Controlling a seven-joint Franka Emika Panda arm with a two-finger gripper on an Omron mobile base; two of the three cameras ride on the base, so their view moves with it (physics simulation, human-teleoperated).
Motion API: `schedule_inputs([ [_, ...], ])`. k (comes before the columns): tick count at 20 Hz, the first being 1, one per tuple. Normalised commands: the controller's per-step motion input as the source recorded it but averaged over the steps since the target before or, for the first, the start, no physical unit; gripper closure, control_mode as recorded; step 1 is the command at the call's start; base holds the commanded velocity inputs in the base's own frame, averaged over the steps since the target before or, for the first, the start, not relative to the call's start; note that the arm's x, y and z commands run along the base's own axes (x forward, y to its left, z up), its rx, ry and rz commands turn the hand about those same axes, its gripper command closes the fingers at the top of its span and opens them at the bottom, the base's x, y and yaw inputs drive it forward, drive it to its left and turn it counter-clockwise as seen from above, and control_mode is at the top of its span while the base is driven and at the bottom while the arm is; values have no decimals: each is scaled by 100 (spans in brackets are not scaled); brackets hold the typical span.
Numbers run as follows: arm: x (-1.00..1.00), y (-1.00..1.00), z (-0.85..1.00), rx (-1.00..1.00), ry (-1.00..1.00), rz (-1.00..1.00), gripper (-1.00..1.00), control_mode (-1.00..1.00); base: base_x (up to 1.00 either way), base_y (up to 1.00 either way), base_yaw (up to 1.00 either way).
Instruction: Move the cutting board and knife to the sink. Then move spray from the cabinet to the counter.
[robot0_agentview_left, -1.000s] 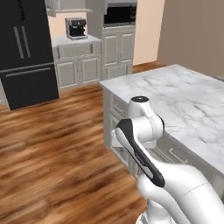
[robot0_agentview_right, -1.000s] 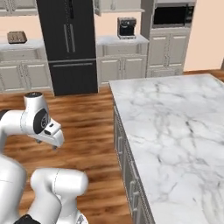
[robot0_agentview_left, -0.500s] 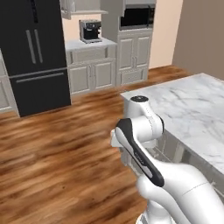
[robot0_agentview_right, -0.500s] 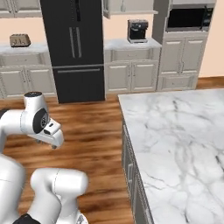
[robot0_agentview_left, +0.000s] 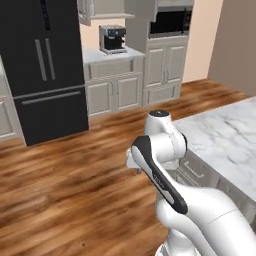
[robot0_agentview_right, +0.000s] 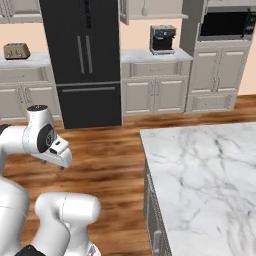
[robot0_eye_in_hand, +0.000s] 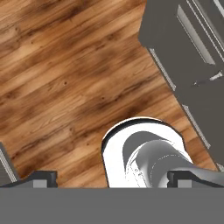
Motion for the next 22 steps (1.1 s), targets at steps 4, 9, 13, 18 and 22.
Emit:
schedule_inputs([
  [4,0,0,0,0,0,0,-100,100,94,0,1],
  [9,0,0,0,0,0,0,-100,100,94,0,2],
  [13,0,0,0,0,0,0,-100,100,94,0,2],
  [18,0,0,0,0,0,0,-100,100,94,0,2],
  [22,0,0,0,0,0,0,-100,100,94,-1,2],
])
